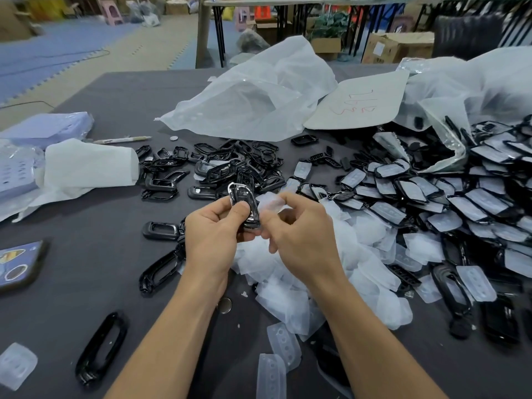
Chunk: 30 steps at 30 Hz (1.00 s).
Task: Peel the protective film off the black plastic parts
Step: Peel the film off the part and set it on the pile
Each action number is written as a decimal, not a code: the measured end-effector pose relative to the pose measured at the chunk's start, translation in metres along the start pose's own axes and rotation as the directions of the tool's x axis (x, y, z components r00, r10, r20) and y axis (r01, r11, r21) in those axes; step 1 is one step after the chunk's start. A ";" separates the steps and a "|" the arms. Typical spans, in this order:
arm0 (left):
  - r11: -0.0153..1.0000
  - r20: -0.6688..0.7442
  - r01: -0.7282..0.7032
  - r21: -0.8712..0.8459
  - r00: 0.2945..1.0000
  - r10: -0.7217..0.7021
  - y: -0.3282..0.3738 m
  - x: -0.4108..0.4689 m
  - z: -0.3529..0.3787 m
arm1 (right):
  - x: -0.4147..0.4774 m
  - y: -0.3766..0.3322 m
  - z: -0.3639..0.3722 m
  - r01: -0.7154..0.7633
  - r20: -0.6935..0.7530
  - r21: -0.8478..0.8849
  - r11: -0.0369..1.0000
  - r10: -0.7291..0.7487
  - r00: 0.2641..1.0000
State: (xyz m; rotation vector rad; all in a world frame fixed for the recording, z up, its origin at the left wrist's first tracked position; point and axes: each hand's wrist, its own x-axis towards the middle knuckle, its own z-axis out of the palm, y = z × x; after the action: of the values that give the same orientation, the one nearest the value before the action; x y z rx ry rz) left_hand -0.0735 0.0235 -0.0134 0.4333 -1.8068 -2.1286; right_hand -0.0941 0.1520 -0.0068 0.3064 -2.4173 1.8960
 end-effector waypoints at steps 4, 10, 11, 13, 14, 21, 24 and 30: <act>0.997 -0.035 -0.073 0.010 0.997 0.073 0.002 -0.002 0.000 | 0.002 0.002 -0.002 -0.009 -0.046 0.041 0.999 0.011 0.999; 0.997 -0.127 -0.075 -0.008 0.989 0.073 0.001 -0.004 0.006 | 0.001 0.003 0.002 -0.059 -0.059 0.198 0.978 0.072 0.996; 0.997 -0.143 -0.072 -0.006 0.987 0.070 0.000 -0.004 0.005 | 0.001 0.003 0.002 -0.077 -0.058 0.245 0.967 0.093 0.994; 0.998 -0.169 -0.062 -0.007 0.984 0.060 -0.001 -0.003 0.004 | 0.001 0.000 0.001 -0.119 -0.029 0.362 0.925 0.139 0.990; 0.998 -0.178 -0.057 -0.008 0.983 0.055 -0.001 -0.002 0.003 | 0.002 -0.001 0.000 -0.143 0.000 0.424 0.894 0.158 0.988; 0.999 -0.166 -0.049 -0.006 0.985 0.048 -0.002 0.001 0.004 | 0.004 -0.003 -0.010 -0.353 0.256 0.648 0.675 0.243 0.936; 0.998 -0.159 -0.057 0.018 0.985 0.059 -0.003 0.000 0.003 | 0.004 0.000 -0.009 -0.361 0.274 0.695 0.621 0.235 0.932; 0.996 -0.148 -0.071 0.053 0.986 0.078 -0.004 0.002 0.003 | 0.006 0.001 -0.009 -0.336 0.261 0.695 0.635 0.213 0.942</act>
State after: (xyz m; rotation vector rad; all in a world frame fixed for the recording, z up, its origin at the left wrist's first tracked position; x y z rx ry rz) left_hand -0.0765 0.0260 -0.0170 0.5144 -1.7635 -1.9519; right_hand -0.1004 0.1599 -0.0047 0.1012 -1.6871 3.0443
